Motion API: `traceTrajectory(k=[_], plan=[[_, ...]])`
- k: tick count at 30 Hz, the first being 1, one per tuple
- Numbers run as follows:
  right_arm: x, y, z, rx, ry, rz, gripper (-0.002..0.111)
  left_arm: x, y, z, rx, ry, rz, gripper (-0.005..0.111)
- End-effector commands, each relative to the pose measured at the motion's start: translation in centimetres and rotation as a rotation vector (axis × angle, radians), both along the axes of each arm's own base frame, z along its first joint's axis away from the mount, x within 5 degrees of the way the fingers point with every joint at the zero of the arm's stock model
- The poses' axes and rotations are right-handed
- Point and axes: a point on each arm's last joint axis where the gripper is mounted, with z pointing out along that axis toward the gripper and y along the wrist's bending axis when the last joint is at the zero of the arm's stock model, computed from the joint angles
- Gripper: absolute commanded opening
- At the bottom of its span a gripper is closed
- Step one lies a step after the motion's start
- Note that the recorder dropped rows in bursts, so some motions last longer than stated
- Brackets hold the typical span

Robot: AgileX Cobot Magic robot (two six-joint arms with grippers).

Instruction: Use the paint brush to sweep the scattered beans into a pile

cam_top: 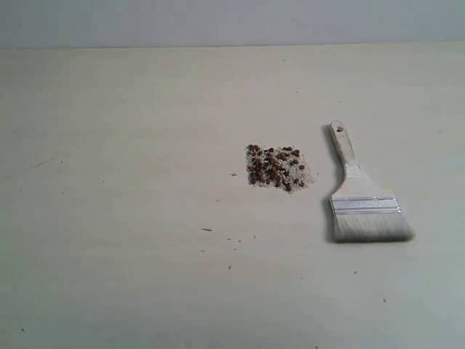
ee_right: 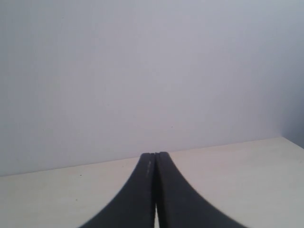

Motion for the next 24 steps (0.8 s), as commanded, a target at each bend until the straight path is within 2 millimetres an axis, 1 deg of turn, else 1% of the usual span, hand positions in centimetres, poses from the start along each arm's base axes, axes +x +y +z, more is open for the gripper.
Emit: traceTrajectory(k=[1,5,9,11,14,20,21,24], plan=[[0.0,0.0,-0.1,0.002,-0.001,-0.004,0.0,0.0,0.2,-0.1,-0.021,0.01,0.02,0.0],[0.0,0.0,-0.1,0.002,-0.001,-0.004,0.0,0.0,0.4,-0.2,-0.045,0.024,0.04,0.0],[0.0,0.0,-0.1,0.002,-0.001,-0.004,0.0,0.1,1.5,-0.8,-0.239,0.089,0.139,0.0],[0.0,0.0,-0.1,0.002,-0.001,-0.004,0.0,0.1,1.9,-1.0,-0.294,0.112,0.169,0.0],[0.0,0.0,-0.1,0.002,-0.001,-0.004,0.0,0.1,1.9,-1.0,-0.3,0.116,0.174,0.0],[0.0,0.0,-0.1,0.002,-0.001,-0.004,0.0,0.2,1.7,-1.2,-0.235,0.131,0.167,0.0],[0.0,0.0,-0.1,0.002,-0.001,-0.004,0.0,0.2,1.7,-1.2,-0.246,0.13,0.16,0.0],[0.0,0.0,-0.1,0.002,-0.001,-0.004,0.0,0.2,1.6,-1.1,-0.193,0.127,0.161,0.0]])
